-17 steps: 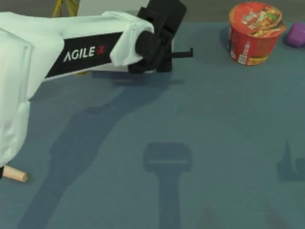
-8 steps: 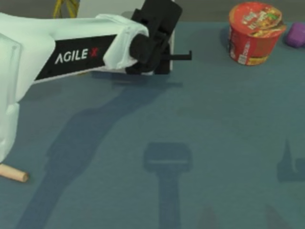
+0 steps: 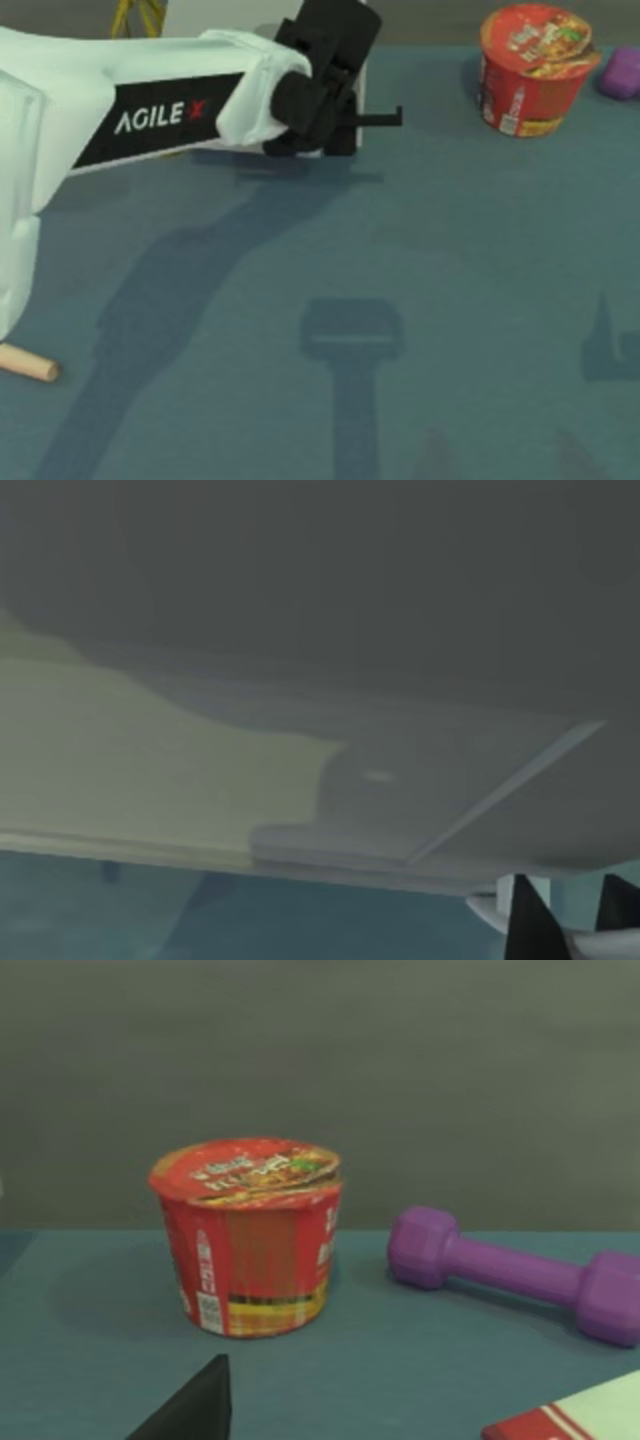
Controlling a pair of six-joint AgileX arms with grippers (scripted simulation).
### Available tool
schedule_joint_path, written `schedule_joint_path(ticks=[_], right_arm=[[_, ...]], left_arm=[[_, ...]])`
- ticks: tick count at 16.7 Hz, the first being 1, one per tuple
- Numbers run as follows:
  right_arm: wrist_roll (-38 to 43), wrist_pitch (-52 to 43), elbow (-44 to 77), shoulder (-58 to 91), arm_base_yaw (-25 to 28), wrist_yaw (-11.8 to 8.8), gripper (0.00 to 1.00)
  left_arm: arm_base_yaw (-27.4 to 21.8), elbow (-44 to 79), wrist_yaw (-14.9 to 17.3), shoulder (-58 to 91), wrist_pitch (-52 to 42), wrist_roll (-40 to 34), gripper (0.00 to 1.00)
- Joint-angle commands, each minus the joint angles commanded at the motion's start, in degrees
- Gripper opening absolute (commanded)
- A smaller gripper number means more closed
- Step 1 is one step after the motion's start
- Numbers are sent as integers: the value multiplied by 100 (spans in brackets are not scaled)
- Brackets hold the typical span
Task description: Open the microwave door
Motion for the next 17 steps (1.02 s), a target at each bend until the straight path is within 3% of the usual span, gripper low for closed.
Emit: schedule_joint_path(ticks=[17], right_arm=[[0,0,0,0,0,0,100]], left_arm=[[-23,-116,86,-45,60,77,0]])
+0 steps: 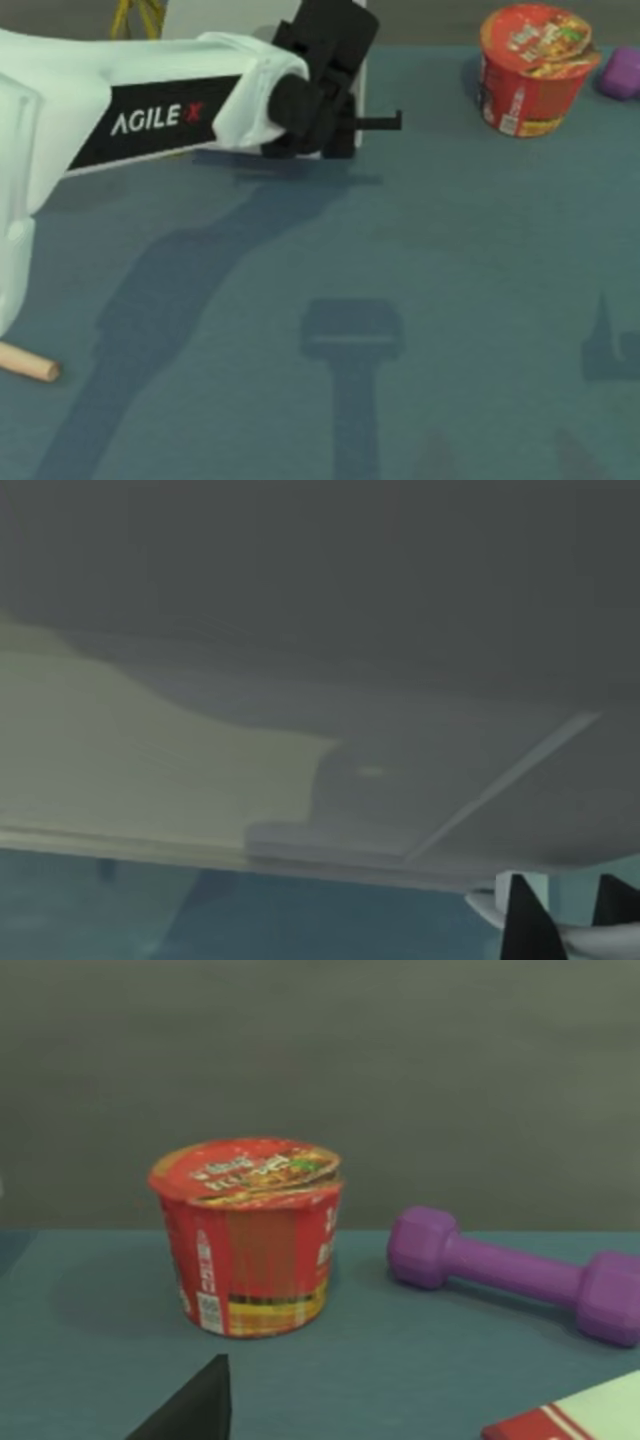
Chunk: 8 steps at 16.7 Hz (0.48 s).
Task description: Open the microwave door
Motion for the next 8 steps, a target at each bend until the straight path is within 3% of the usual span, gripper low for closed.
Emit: schedule_joint_path(ticks=[8], right_arm=[[0,0,0,0,0,0,100]], left_arm=[[68,-302,139,-209,200,238,0]])
